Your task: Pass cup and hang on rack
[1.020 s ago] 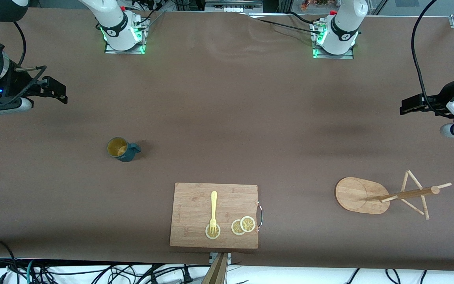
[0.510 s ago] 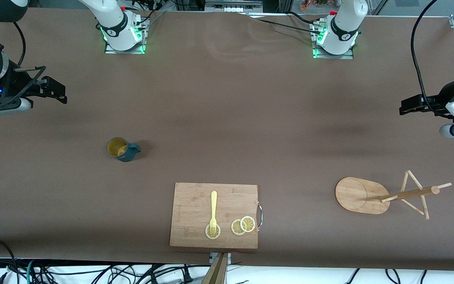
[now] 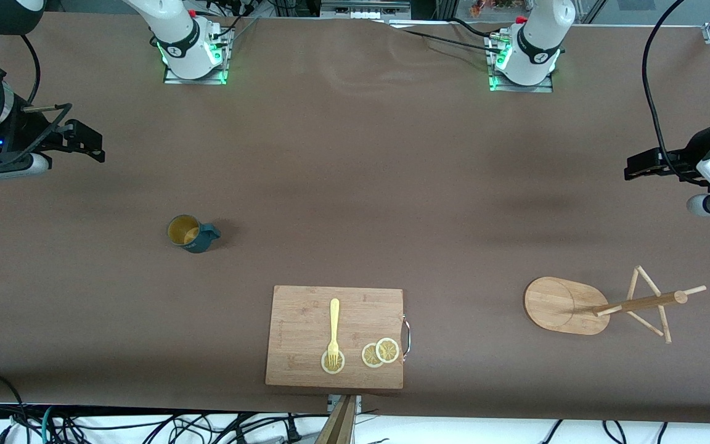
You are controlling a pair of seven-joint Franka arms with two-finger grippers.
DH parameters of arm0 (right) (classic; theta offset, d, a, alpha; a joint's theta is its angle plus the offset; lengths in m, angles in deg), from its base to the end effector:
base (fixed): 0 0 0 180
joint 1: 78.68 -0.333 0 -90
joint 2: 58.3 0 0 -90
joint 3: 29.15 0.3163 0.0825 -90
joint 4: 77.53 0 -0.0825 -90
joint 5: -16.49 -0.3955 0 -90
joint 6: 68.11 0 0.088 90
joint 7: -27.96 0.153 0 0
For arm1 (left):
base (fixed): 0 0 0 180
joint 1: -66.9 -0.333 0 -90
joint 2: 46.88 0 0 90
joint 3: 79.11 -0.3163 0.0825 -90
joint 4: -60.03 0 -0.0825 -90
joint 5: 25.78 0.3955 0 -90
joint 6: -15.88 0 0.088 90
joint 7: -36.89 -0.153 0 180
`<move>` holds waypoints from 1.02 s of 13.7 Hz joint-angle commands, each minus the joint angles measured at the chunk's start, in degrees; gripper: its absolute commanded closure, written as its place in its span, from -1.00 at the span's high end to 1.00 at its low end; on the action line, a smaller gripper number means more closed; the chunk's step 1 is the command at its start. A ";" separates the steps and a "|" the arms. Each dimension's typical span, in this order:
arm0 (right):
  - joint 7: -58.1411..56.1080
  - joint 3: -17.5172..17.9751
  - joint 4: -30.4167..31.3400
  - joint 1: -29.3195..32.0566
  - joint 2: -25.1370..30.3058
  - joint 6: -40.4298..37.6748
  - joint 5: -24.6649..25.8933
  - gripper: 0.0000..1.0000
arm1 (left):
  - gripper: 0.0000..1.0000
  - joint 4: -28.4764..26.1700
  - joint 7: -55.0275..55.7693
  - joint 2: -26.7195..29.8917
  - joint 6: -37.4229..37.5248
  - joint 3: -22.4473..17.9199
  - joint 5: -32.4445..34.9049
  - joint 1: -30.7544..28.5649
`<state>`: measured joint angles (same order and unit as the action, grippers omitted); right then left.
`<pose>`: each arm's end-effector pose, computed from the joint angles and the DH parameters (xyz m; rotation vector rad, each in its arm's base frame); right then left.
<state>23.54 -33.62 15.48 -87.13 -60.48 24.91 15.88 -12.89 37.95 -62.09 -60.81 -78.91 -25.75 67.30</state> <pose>0.5764 0.0423 0.5362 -3.1249 -0.2283 0.0591 0.6111 -0.0060 0.5445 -3.1235 -0.0127 0.3128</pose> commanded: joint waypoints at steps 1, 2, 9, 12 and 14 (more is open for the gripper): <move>0.56 0.08 -0.89 0.28 -0.27 -0.38 -0.97 1.00 | 1.00 2.08 0.62 -0.97 0.49 -0.02 0.23 0.30; 0.56 0.08 -0.89 0.28 -0.27 -0.38 -0.97 1.00 | 1.00 2.08 0.70 -0.97 0.49 -0.02 0.23 0.39; 0.56 -0.01 -0.89 0.28 -0.36 -0.38 -0.97 1.00 | 1.00 2.08 0.62 -0.97 0.49 -0.11 0.23 0.92; 0.47 0.08 -0.98 0.37 -0.54 -0.29 -0.97 1.00 | 1.00 2.08 0.62 -0.97 0.49 -0.11 0.23 0.83; -0.32 0.08 -0.98 0.45 -1.76 -0.29 -0.88 1.00 | 1.00 2.08 0.62 -0.97 0.49 -0.20 0.23 0.92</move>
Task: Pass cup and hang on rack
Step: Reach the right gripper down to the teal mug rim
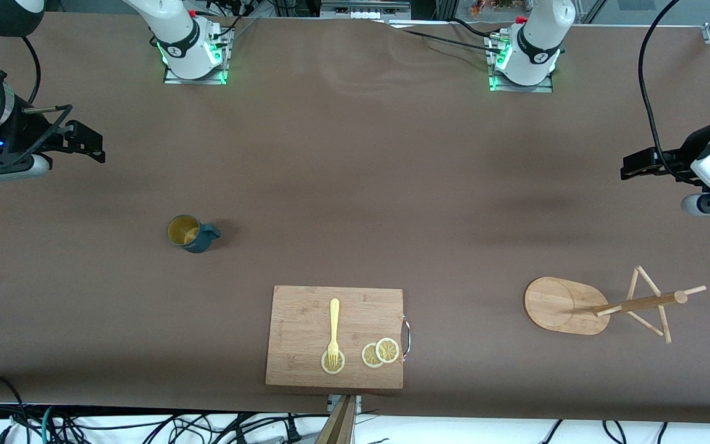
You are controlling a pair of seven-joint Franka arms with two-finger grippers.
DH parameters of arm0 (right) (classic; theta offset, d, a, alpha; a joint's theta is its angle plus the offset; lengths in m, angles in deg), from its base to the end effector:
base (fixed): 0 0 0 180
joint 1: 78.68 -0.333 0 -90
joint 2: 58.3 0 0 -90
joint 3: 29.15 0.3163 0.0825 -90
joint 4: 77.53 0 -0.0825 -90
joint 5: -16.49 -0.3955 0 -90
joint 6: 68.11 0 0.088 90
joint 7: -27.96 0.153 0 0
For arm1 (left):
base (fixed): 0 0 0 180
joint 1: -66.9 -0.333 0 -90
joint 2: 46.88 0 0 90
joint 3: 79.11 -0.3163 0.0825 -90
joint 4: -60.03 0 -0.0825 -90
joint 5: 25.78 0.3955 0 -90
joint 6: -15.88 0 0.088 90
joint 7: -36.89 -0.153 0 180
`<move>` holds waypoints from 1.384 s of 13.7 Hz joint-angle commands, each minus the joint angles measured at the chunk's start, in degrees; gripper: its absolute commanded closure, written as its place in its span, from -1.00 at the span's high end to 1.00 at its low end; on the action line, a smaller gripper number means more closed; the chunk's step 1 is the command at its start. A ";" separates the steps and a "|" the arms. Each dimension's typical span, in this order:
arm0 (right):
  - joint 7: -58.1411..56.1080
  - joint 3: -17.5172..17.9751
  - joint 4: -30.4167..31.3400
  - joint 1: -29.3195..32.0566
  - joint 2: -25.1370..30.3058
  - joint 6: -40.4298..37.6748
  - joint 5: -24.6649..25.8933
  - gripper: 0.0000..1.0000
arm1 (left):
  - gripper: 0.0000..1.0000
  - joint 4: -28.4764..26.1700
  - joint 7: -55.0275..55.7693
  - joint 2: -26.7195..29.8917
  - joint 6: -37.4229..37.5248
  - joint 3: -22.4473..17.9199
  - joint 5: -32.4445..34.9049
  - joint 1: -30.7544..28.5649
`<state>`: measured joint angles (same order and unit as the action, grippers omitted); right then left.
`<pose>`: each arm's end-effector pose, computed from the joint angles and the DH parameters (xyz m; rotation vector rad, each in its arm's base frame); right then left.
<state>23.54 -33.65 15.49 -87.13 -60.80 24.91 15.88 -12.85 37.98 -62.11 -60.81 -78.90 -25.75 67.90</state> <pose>0.5775 0.0422 0.5329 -3.1252 -0.2274 0.0681 0.6111 -0.0125 0.5446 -3.1225 0.0031 0.3122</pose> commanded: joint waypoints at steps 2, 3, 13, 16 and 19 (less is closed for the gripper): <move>-0.32 0.01 -0.99 0.80 -1.88 -0.02 -0.97 1.00 | 1.00 2.03 0.58 -0.94 0.49 -0.12 0.23 0.23; -0.32 0.01 -0.99 0.89 -1.89 0.06 -1.14 1.00 | 1.00 2.03 0.58 -0.94 0.49 -0.21 0.23 0.23; -0.67 0.19 -0.73 0.18 -13.39 4.88 -0.53 1.00 | 1.00 2.03 0.58 -0.94 0.49 -0.21 0.23 -0.03; -2.24 0.19 -0.38 0.18 -19.00 10.24 -0.70 1.00 | 1.00 2.03 0.58 -0.94 0.49 -0.21 0.23 0.06; -2.87 0.45 1.63 -0.52 -25.34 19.28 -0.88 1.00 | 1.00 2.03 0.67 -0.94 0.49 -0.21 0.23 0.23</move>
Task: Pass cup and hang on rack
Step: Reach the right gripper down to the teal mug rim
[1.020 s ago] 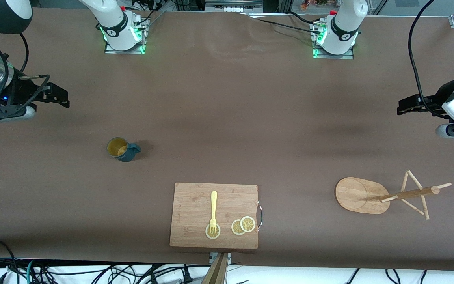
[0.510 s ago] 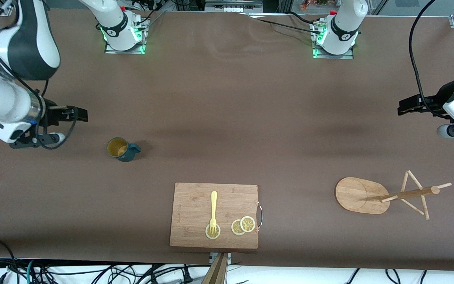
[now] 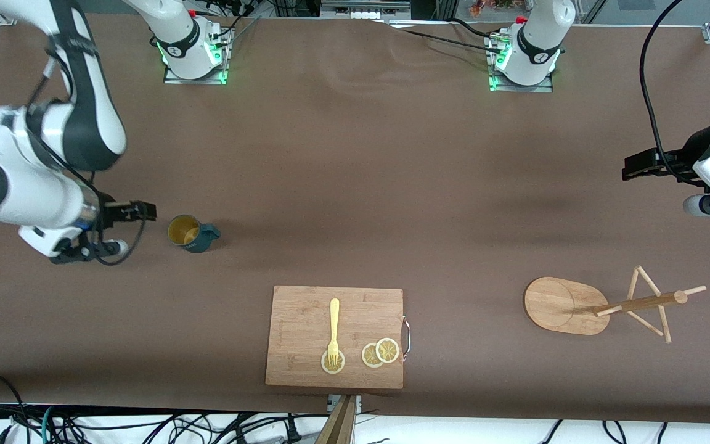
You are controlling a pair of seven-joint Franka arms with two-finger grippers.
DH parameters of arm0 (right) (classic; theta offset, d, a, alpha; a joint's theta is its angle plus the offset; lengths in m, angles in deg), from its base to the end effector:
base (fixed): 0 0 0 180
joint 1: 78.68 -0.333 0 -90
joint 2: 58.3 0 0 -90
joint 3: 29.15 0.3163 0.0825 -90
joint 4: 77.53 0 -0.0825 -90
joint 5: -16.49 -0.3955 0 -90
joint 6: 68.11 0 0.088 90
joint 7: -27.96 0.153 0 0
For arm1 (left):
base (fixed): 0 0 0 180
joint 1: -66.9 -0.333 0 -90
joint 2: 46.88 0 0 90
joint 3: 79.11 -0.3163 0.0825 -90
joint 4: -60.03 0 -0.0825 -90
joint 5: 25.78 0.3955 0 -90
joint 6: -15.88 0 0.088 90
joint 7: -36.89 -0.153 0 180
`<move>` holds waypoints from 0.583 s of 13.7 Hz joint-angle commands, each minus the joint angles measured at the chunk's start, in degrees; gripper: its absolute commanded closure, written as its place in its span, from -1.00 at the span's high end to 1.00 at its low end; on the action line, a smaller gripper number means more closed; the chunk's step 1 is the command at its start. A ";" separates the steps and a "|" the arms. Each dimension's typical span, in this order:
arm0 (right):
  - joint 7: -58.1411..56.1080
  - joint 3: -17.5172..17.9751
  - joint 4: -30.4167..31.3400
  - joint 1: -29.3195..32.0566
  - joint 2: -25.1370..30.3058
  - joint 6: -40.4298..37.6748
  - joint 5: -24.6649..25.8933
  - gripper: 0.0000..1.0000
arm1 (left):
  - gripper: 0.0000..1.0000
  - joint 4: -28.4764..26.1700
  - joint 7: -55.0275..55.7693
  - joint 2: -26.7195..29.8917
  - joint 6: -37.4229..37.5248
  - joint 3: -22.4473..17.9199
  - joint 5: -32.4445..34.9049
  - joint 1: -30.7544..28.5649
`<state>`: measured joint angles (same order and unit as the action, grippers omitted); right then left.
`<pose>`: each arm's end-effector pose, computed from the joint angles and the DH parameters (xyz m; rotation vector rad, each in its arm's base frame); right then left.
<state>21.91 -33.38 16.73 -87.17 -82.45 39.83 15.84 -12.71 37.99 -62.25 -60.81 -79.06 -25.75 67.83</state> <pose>0.6484 0.0530 0.3065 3.0988 0.2783 -0.2837 0.6118 -0.0103 0.5442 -3.1221 -0.0034 0.3121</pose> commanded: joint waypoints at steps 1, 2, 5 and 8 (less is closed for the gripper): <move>-1.25 0.19 1.27 -0.48 -4.41 5.96 -0.84 0.99 | 1.00 1.89 0.57 -0.80 0.57 -0.05 0.23 0.30; -1.25 0.19 1.97 -0.57 -4.59 6.58 -0.84 0.99 | 1.00 1.89 0.57 -0.80 0.58 -0.05 0.23 0.04; -1.25 0.19 3.29 -0.57 -4.85 7.02 -0.93 0.97 | 1.00 1.89 0.57 -0.80 0.49 -0.05 0.23 0.13; -1.25 0.19 4.27 -0.57 -5.11 7.73 -0.93 0.89 | 1.00 1.81 0.57 -0.80 0.58 -0.05 0.23 0.13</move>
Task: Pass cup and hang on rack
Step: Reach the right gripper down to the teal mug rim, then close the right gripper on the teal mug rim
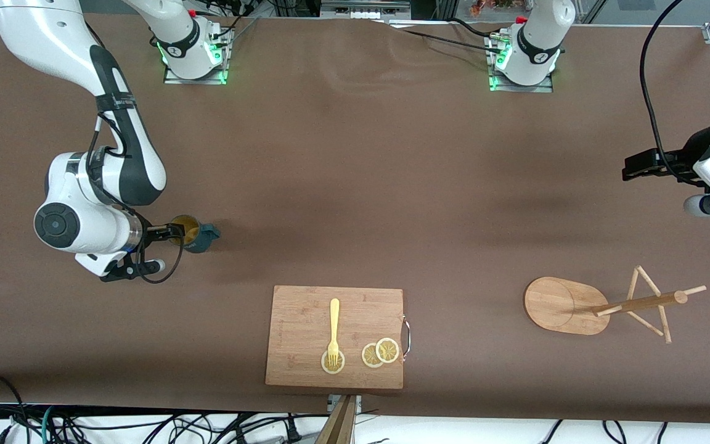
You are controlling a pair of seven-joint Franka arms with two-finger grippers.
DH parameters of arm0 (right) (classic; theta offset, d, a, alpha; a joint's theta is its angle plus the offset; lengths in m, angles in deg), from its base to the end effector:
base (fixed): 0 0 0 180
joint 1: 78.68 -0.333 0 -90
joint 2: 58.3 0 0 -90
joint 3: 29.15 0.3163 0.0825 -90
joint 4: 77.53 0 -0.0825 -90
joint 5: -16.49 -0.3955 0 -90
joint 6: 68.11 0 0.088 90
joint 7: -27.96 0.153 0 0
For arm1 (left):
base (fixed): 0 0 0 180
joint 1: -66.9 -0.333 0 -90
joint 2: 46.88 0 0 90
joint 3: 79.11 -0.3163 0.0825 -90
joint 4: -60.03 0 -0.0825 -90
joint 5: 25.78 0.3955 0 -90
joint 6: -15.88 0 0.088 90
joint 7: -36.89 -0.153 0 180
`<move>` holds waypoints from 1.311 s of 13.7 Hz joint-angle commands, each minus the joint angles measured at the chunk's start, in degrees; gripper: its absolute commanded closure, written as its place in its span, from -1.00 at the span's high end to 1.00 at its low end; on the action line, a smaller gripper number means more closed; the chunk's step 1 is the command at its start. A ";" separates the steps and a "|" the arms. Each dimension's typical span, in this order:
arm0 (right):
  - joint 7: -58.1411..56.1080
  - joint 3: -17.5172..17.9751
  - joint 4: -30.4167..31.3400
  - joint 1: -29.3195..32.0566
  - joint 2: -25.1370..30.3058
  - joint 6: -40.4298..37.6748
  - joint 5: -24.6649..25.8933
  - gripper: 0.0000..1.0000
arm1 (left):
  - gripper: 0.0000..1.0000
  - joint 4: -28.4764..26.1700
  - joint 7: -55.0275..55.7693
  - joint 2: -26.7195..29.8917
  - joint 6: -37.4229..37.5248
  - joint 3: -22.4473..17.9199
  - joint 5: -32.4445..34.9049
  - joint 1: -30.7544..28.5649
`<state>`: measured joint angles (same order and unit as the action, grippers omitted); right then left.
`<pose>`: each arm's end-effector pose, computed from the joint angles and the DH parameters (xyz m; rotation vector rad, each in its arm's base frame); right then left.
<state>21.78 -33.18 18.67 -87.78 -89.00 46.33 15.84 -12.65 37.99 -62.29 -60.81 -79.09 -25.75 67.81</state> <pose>0.6484 0.0612 0.2237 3.0835 0.3039 -0.3365 0.6121 -0.0098 0.5443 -3.1221 -0.0047 0.3116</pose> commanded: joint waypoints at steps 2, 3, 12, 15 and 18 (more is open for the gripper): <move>-1.11 -0.02 2.32 0.04 0.38 1.93 -0.93 0.82 | 1.00 1.84 0.57 -0.76 0.58 -0.02 0.23 0.15; -1.11 -0.02 2.32 0.04 0.12 2.45 -0.93 0.77 | 1.00 1.84 0.57 -0.76 0.58 -0.02 0.23 0.15; -1.11 0.07 2.32 -0.05 -1.64 4.39 -1.19 -0.03 | 1.00 1.84 0.57 -0.76 0.58 -0.02 0.23 0.07; -1.03 0.07 2.32 -0.14 -1.82 4.39 -1.28 -0.16 | 1.00 1.84 0.49 -0.76 0.58 -0.02 0.23 0.15; -0.59 0.59 2.32 -0.05 -1.82 4.31 -1.45 -0.19 | 1.00 1.84 0.57 -0.76 0.58 -0.02 0.23 0.15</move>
<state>21.64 -33.07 20.64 -87.84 -90.88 50.06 15.46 -12.64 37.99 -62.30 -60.81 -79.09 -25.75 67.81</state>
